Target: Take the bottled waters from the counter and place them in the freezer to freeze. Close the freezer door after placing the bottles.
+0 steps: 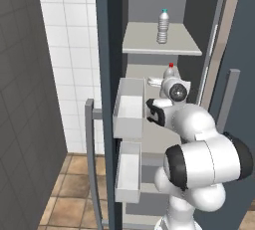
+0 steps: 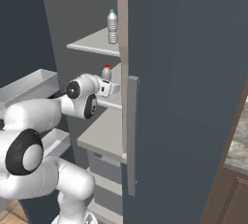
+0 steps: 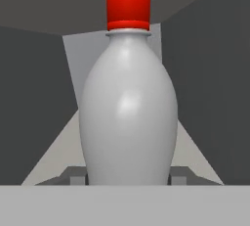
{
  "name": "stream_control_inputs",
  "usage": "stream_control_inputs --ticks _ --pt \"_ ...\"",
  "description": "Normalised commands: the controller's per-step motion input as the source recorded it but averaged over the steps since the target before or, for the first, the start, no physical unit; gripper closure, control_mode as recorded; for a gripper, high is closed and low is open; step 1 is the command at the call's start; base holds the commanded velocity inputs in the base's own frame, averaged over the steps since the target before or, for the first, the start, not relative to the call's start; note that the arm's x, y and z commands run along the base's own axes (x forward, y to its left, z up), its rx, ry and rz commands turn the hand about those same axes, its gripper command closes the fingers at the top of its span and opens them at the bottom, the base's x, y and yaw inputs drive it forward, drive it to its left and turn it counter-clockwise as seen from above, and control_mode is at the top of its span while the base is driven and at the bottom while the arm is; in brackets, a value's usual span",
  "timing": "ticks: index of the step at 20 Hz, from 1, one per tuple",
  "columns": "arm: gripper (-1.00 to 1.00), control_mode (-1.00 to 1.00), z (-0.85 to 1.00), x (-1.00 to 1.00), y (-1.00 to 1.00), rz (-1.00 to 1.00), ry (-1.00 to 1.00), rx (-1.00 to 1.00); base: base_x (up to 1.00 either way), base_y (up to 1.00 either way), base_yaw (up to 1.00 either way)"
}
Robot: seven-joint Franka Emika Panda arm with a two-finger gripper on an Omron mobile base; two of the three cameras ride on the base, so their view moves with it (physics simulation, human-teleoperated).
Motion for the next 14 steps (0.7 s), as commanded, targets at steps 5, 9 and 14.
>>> stream_control_inputs --ticks 5,9,14 --pt "1.00 -1.00 -0.20 0.48 -0.05 0.06 0.00 0.01 0.00 0.00 0.00" --pt "1.00 -1.00 -0.43 0.35 -0.02 0.06 -0.02 0.00 0.00 0.00 0.00" --pt "1.00 -1.00 -0.51 0.30 -0.18 0.04 -0.03 -0.01 0.00 0.00 0.00"
